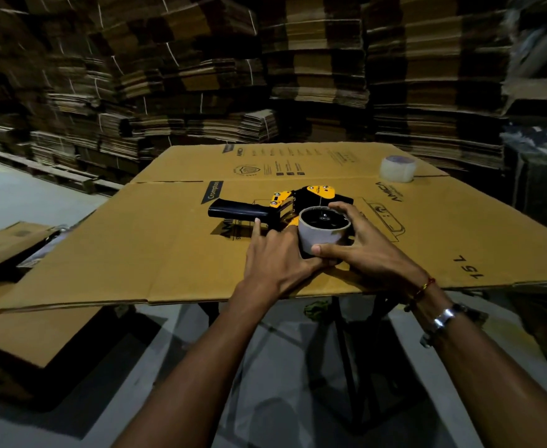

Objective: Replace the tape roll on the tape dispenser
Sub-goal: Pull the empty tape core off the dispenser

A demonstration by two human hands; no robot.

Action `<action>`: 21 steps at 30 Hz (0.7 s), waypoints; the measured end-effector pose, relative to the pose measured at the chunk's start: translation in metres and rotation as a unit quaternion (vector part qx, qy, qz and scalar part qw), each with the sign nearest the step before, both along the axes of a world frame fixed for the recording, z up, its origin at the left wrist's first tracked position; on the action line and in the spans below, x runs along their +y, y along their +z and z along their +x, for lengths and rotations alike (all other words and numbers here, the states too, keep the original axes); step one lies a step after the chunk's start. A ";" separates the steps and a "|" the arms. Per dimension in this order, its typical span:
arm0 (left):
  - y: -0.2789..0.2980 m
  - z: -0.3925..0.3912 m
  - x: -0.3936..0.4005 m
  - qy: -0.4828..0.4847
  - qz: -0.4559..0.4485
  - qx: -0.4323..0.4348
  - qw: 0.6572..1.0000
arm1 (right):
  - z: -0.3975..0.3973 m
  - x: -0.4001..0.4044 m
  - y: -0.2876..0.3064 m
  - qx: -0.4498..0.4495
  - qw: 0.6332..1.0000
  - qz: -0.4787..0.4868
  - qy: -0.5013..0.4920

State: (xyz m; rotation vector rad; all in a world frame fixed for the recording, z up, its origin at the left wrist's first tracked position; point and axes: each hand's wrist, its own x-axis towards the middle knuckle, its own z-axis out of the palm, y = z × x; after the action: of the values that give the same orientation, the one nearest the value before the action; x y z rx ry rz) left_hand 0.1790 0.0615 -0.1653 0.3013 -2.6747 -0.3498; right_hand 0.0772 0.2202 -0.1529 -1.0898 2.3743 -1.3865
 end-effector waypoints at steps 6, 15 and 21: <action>0.000 -0.001 -0.001 -0.002 0.004 0.003 1.000 | 0.002 -0.003 -0.002 -0.033 0.999 -0.019 0.024; 0.000 -0.003 -0.025 -0.084 0.081 -0.015 0.993 | 0.006 -0.008 0.002 -0.032 0.999 -0.031 -0.002; 0.009 0.001 -0.032 -0.128 0.154 -0.059 0.978 | 0.001 -0.013 0.010 -0.057 0.998 -0.007 0.015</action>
State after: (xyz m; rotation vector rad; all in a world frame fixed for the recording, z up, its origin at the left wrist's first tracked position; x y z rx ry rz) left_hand 0.1804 0.0294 -0.1566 0.0687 -2.7767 -0.8562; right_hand 0.0778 0.2067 -0.1430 -1.0157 2.2626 -1.4178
